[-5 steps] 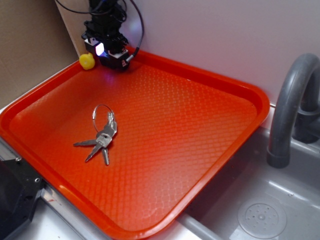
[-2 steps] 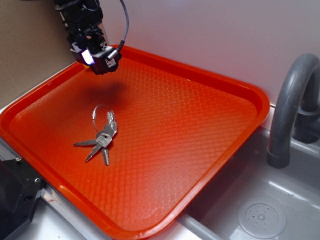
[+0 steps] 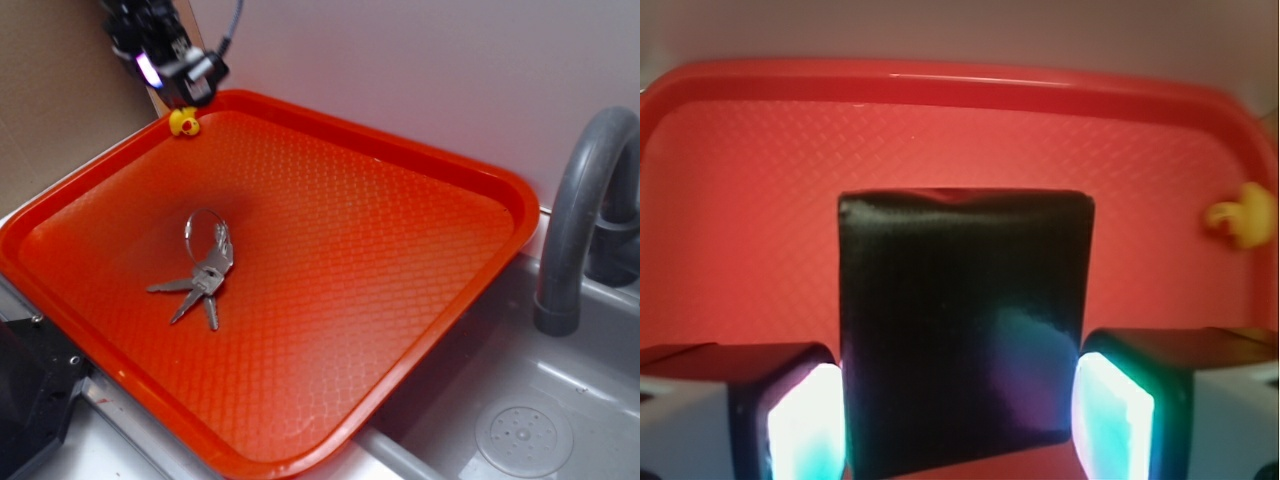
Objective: Grab the black box.
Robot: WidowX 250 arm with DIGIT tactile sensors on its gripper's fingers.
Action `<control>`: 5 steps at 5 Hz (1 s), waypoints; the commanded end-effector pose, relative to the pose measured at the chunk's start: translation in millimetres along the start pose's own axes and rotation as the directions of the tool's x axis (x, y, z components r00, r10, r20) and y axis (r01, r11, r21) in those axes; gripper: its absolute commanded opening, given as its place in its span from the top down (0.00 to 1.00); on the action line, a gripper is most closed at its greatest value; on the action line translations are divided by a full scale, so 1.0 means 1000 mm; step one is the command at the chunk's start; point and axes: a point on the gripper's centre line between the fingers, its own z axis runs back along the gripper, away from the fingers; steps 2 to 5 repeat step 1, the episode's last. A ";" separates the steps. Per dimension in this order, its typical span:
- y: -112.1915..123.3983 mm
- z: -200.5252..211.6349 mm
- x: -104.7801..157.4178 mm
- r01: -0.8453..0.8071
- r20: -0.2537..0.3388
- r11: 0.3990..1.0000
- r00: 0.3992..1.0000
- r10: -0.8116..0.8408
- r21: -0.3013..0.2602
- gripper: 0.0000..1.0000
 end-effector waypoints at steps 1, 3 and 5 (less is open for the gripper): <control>-0.007 0.082 -0.016 0.003 0.041 1.000 0.999 -0.004 0.027 1.00; -0.007 0.082 -0.016 0.003 0.041 1.000 0.999 -0.004 0.027 1.00; -0.007 0.082 -0.016 0.003 0.041 1.000 0.999 -0.004 0.027 1.00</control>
